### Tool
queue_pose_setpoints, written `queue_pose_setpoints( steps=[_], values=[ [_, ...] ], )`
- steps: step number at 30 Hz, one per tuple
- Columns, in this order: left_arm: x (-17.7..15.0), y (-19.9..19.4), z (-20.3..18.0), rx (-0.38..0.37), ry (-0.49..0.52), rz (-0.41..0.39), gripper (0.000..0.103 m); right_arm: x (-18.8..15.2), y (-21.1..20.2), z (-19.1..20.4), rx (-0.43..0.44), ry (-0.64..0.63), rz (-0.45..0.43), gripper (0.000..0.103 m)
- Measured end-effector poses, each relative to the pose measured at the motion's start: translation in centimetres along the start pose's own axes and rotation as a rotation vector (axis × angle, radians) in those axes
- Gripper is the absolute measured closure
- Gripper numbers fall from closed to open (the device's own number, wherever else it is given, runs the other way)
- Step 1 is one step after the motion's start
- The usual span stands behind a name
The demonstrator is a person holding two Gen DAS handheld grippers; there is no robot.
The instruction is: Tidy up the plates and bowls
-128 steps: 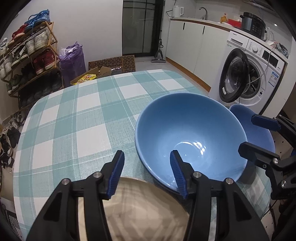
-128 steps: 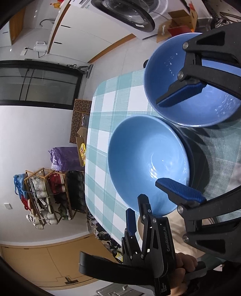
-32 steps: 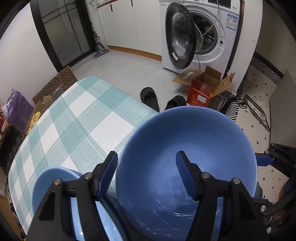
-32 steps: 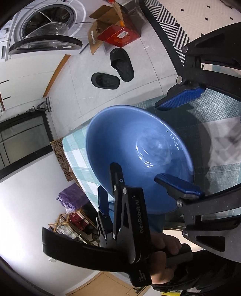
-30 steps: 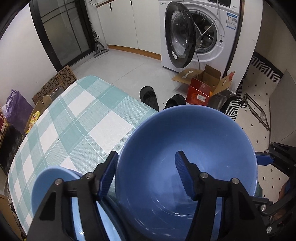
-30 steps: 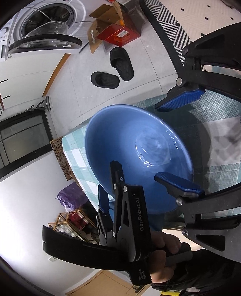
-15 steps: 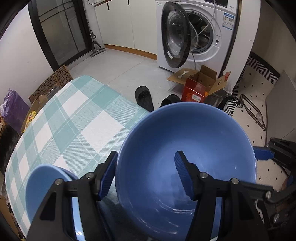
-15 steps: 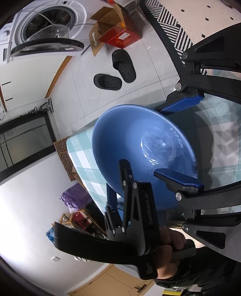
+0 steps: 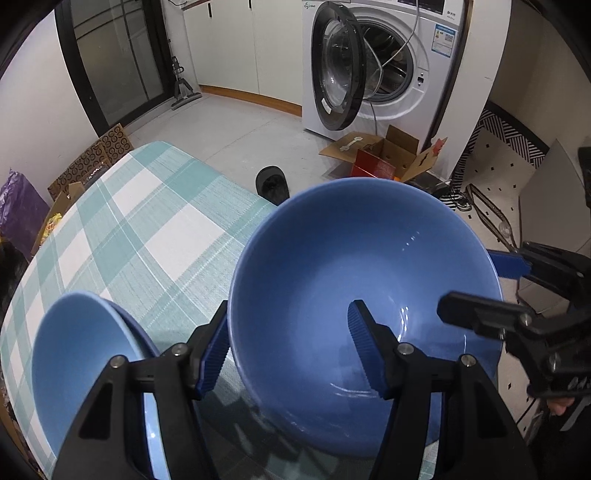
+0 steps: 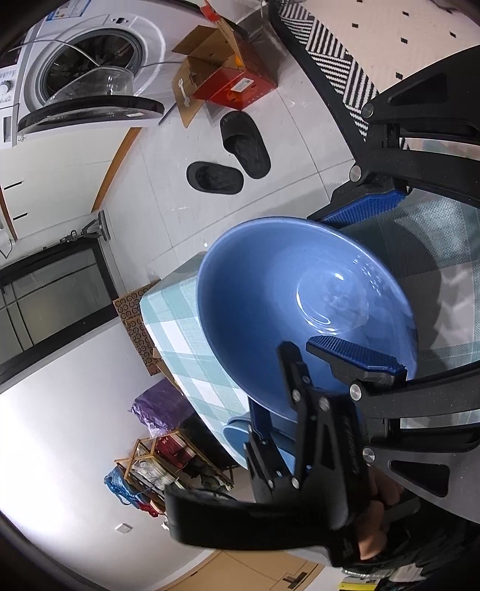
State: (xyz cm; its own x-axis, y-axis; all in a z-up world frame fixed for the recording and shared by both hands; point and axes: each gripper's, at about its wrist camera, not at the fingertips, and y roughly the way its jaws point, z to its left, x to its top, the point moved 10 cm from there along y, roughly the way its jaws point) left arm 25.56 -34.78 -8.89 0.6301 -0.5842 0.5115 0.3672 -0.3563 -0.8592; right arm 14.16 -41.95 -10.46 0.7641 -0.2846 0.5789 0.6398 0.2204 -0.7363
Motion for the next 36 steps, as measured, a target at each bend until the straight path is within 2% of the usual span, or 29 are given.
queue_pose_setpoints(
  steps=[8,19,33,36],
  values=[
    [-1.1,-0.7,-1.0,-0.007,0.000,-0.005,0.041,0.2,-0.4,-0.8,-0.002,0.017,-0.013,0.043],
    [-2.7,-2.0,-1.5,-0.031,-0.023,-0.014,0.041,0.1,-0.2,-1.3,0.006,0.023,-0.006,0.052],
    [-3.7,-2.6,-1.7,-0.024,-0.048,-0.035,0.041,0.0,0.3,-1.3,0.019,0.030,-0.003,0.057],
    [-3.8,-2.7,-1.5,-0.020,-0.059,-0.042,0.045,0.1,0.3,-1.5,0.016,0.039,-0.008,0.061]
  ],
)
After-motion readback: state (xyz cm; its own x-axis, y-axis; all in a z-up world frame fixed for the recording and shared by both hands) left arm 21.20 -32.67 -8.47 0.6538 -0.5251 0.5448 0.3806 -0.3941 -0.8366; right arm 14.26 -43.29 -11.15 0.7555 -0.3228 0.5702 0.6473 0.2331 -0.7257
